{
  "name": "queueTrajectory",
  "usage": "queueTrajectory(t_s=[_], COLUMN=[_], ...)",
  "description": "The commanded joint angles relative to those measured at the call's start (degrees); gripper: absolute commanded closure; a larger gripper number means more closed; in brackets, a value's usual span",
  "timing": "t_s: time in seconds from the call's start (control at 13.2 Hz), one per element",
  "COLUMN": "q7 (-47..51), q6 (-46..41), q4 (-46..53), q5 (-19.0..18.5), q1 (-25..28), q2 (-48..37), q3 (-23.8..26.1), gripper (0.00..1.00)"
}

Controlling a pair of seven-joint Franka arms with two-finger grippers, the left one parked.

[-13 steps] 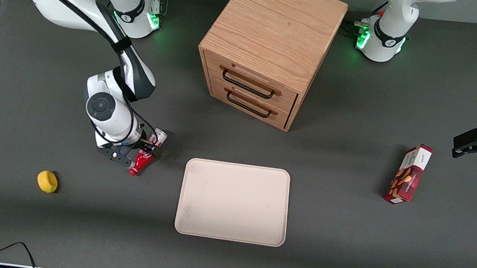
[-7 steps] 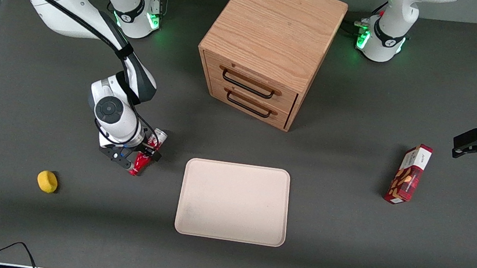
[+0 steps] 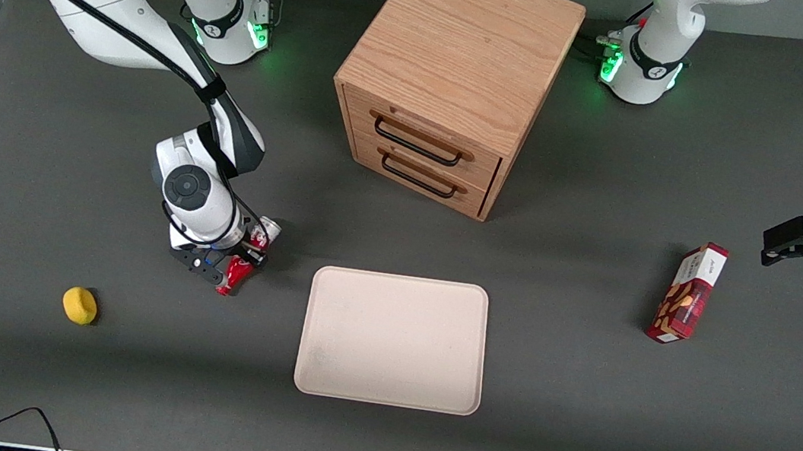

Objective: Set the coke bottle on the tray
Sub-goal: 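Close the right gripper around the bottle's body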

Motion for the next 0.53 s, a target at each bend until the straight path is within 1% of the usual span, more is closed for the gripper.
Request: queueTrajectory(t_s=[0.0,0.38,0.45], q7=[2.35,1.65,1.56], q6=[0.77,-0.20,-2.03], q4=[0.36,0.45,0.54], q5=[-2.01,-1.92,-1.92], q1=[-0.22,-0.39,-0.74], q2=[0.11,-1.99,-3.48], q3=[0.26,0.34,0.43], gripper=[1.00,1.00,1.00])
